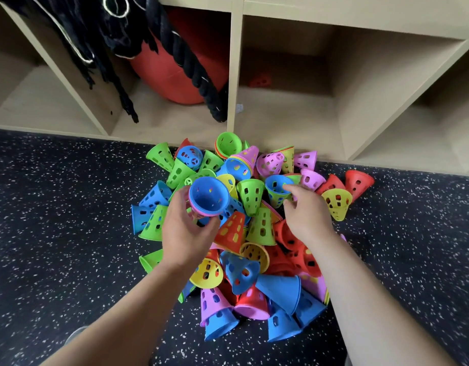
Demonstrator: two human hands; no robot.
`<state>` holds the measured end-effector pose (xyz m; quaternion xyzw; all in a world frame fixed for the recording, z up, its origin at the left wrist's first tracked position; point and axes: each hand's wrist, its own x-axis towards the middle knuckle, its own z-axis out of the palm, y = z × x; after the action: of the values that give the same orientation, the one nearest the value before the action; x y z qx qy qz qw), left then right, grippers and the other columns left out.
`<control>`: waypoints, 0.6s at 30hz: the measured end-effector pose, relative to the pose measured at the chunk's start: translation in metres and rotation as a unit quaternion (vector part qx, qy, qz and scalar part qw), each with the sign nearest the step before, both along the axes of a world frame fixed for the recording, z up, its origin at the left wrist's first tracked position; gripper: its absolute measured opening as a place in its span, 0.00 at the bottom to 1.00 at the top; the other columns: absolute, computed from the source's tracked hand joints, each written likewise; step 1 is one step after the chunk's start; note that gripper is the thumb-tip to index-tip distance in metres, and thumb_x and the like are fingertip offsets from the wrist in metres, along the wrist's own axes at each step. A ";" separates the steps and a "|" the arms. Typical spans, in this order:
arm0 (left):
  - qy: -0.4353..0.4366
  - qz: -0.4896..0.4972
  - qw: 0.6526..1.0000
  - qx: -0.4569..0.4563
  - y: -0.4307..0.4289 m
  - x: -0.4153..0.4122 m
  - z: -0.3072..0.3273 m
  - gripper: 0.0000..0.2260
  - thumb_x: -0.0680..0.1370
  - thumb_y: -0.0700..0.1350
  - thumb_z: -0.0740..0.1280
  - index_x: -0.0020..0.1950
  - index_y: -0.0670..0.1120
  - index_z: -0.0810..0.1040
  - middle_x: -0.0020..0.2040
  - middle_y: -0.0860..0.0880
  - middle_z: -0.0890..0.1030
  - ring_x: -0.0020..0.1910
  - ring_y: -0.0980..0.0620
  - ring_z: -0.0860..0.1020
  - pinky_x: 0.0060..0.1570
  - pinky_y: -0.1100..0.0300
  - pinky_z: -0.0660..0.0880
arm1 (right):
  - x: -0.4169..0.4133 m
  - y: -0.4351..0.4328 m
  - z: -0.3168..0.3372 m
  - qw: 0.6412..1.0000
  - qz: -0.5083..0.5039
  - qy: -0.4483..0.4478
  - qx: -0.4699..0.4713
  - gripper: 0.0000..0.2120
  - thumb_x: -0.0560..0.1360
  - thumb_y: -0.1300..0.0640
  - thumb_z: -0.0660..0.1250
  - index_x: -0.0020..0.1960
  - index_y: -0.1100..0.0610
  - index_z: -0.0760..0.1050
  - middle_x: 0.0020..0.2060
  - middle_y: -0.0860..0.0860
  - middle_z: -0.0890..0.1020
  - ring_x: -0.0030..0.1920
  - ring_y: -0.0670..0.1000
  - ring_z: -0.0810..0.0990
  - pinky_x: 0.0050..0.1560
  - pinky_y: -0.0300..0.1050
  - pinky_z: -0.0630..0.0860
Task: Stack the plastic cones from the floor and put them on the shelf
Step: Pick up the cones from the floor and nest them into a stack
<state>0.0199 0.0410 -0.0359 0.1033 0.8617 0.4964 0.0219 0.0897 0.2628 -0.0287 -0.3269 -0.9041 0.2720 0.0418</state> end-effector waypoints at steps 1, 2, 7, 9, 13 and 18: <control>-0.005 0.002 1.000 0.005 0.001 -0.003 -0.001 0.27 0.70 0.41 0.77 0.67 0.48 0.73 0.59 0.53 0.80 0.54 0.57 0.78 0.56 0.59 0.76 | -0.004 0.001 -0.005 1.000 0.016 -0.008 0.012 0.19 0.78 0.61 0.65 0.68 0.55 0.76 0.64 0.51 0.80 0.64 0.54 0.78 0.64 0.46 0.73; -0.015 0.003 1.000 0.012 0.002 -0.006 -0.003 0.27 0.71 0.42 0.77 0.67 0.49 0.72 0.59 0.54 0.79 0.53 0.57 0.78 0.57 0.57 0.77 | -0.008 0.002 -0.009 0.999 0.028 -0.019 0.025 0.19 0.78 0.60 0.65 0.69 0.55 0.75 0.66 0.51 0.79 0.66 0.55 0.76 0.66 0.47 0.72; -0.023 0.000 1.000 0.003 0.001 -0.015 -0.007 0.25 0.71 0.44 0.77 0.66 0.52 0.72 0.58 0.56 0.79 0.56 0.54 0.79 0.52 0.62 0.77 | -0.019 0.010 -0.023 0.990 0.046 -0.102 0.087 0.12 0.78 0.58 0.66 0.60 0.55 0.82 0.57 0.54 0.83 0.59 0.59 0.77 0.54 0.50 0.75; -0.028 -0.001 1.000 0.007 0.002 -0.017 -0.008 0.25 0.71 0.43 0.77 0.66 0.52 0.73 0.58 0.55 0.79 0.55 0.55 0.79 0.50 0.68 0.76 | -0.020 0.011 -0.026 0.993 0.033 -0.070 0.086 0.07 0.76 0.58 0.69 0.52 0.56 0.84 0.50 0.55 0.85 0.53 0.60 0.79 0.48 0.50 0.76; -0.021 0.000 1.000 -0.007 0.001 -0.019 -0.011 0.26 0.71 0.43 0.77 0.66 0.51 0.73 0.58 0.55 0.80 0.56 0.53 0.79 0.53 0.53 0.79 | -0.014 0.009 -0.024 0.998 -0.042 0.026 0.029 0.06 0.70 0.52 0.77 0.43 0.54 0.85 0.38 0.51 0.85 0.39 0.56 0.81 0.40 0.46 0.75; -0.010 0.000 1.000 -0.016 0.003 -0.012 -0.006 0.25 0.70 0.43 0.77 0.63 0.55 0.72 0.57 0.56 0.79 0.55 0.53 0.79 0.54 0.48 0.79 | -0.002 0.007 -0.006 0.990 -0.076 0.110 -0.050 0.09 0.73 0.50 0.74 0.43 0.55 0.85 0.34 0.47 0.83 0.35 0.51 0.79 0.39 0.43 0.71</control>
<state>0.0076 0.0444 -0.0421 0.0976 0.8694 0.4834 0.0318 0.0873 0.2702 -0.0343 -0.3640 -0.8520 0.3470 0.1456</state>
